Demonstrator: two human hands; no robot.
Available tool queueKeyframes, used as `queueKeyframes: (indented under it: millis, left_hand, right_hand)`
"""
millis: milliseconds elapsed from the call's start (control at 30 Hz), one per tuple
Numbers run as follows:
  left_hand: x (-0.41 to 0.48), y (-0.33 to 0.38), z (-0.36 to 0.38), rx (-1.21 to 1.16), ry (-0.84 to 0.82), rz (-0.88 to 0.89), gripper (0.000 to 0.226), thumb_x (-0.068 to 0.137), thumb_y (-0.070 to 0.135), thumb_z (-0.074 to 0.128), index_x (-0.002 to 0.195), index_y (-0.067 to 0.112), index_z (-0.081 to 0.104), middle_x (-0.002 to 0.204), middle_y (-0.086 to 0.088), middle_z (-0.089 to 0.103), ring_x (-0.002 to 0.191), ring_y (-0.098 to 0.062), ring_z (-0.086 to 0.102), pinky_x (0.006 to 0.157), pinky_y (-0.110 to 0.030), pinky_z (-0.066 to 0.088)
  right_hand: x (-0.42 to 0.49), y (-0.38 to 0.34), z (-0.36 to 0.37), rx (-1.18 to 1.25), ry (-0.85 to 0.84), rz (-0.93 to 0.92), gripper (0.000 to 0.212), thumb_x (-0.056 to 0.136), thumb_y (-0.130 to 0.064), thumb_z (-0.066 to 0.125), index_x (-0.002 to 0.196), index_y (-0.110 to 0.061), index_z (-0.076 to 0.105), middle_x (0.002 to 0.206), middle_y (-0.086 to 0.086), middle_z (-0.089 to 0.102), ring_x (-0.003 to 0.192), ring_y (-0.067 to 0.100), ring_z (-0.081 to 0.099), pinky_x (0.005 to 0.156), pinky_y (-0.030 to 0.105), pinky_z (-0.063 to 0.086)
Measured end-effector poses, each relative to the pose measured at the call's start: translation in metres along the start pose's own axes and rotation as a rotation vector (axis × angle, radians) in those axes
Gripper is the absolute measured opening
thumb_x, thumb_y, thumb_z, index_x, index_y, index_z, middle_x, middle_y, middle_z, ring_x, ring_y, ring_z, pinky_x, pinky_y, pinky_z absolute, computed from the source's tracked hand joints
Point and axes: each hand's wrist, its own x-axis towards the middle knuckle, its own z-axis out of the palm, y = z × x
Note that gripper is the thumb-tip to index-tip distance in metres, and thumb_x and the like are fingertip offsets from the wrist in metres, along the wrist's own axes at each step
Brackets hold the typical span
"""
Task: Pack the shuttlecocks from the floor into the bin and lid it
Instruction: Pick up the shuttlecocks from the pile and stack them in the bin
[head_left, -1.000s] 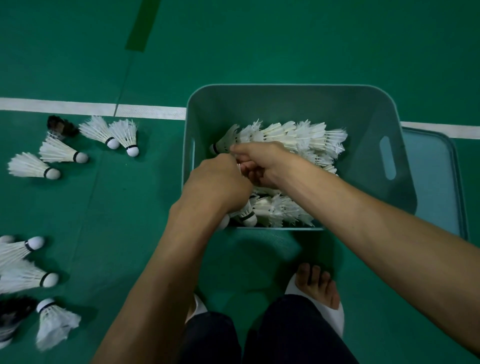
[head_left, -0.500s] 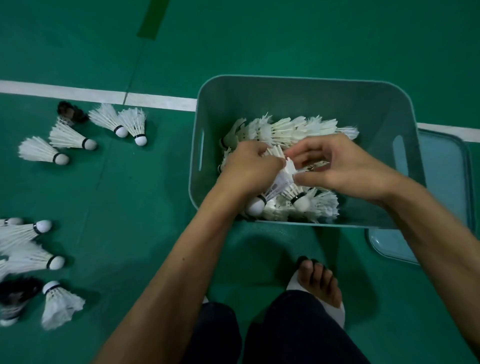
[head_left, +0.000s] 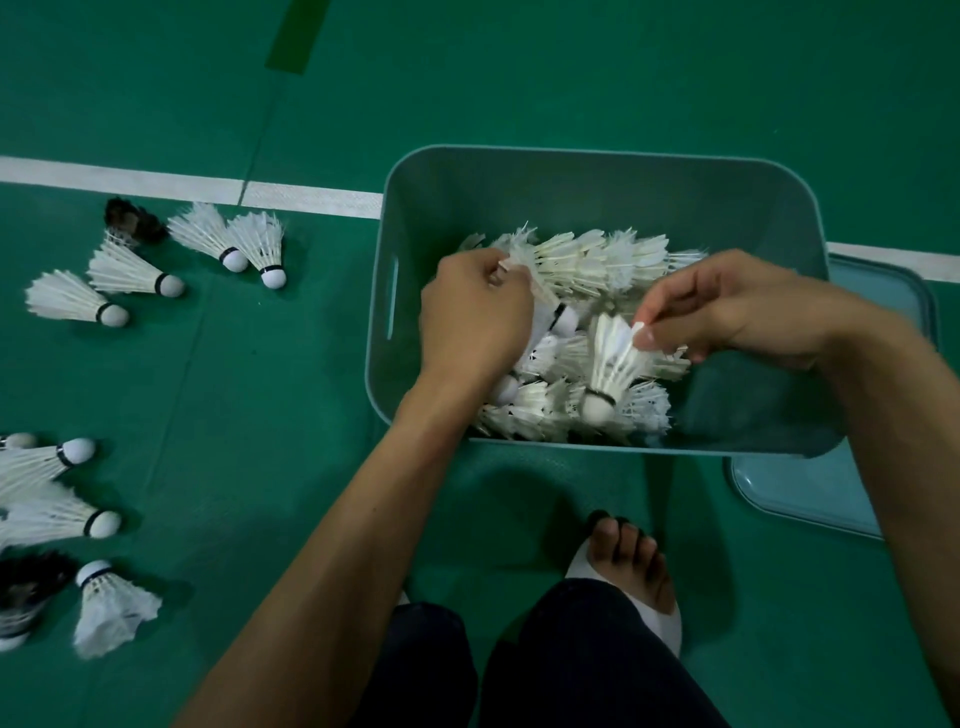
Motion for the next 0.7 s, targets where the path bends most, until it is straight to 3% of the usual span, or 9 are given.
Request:
queueKeyframes:
  millis: [100,200,367,433,533,700]
  left_hand:
    - [0.002,0.005,-0.016,0.450,-0.133,0.000,0.019,0.091,0.020,0.050,0.077,0.009,0.056,0.074,-0.007,0.057,0.071,-0.030,0.054,0.062,-0.034,0.042]
    - [0.002,0.012,-0.027,0.719,-0.384,-0.104,0.011,0.091,0.018,0.050,0.089,0.010,0.057,0.088,-0.010,0.058,0.083,-0.030,0.057,0.064,-0.032,0.043]
    - [-0.001,0.015,-0.031,0.723,-0.493,-0.099,0.015,0.094,0.019,0.050,0.079,0.017,0.047,0.080,-0.003,0.051,0.071,-0.019,0.051,0.056,-0.030,0.033]
    - [-0.003,0.018,-0.034,0.687,-0.518,-0.125,0.011,0.096,0.018,0.049,0.086,0.016,0.051,0.081,-0.003,0.052,0.072,-0.018,0.053,0.057,-0.029,0.036]
    - [-0.005,0.022,-0.041,0.679,-0.520,-0.134,0.019,0.099,0.017,0.048,0.080,0.018,0.045,0.080,-0.002,0.051,0.068,-0.015,0.050,0.055,-0.028,0.035]
    - [-0.009,0.026,-0.040,0.723,-0.497,-0.110,0.006,0.101,0.020,0.045,0.102,0.015,0.046,0.082,-0.001,0.045,0.085,-0.025,0.053,0.057,-0.030,0.034]
  right_hand:
    - [0.002,0.000,0.009,0.193,0.337,0.076,0.013,0.076,0.000,0.083,0.085,0.000,0.073,0.067,0.012,0.071,0.055,0.014,0.064,0.048,0.019,0.053]
    - [0.005,-0.008,0.028,0.342,0.456,0.040,0.013,0.075,0.000,0.085,0.082,0.001,0.074,0.068,0.011,0.076,0.056,0.017,0.071,0.056,0.020,0.058]
    - [0.020,-0.029,0.066,0.263,0.503,-0.040,0.011,0.076,-0.004,0.086,0.072,-0.006,0.077,0.070,0.005,0.077,0.063,0.023,0.076,0.068,0.033,0.064]
    - [0.030,-0.036,0.077,0.172,0.507,-0.049,0.012,0.076,-0.006,0.086,0.068,-0.010,0.078,0.069,0.001,0.077,0.062,0.017,0.075,0.071,0.038,0.065]
    - [0.044,-0.044,0.091,0.024,0.516,-0.032,0.015,0.075,-0.006,0.086,0.063,-0.010,0.078,0.064,-0.002,0.076,0.061,0.007,0.073,0.070,0.039,0.065]
    - [0.061,-0.054,0.112,-0.029,0.442,0.000,0.009,0.073,0.003,0.078,0.068,-0.004,0.080,0.063,0.005,0.075,0.056,0.014,0.073,0.064,0.039,0.066]
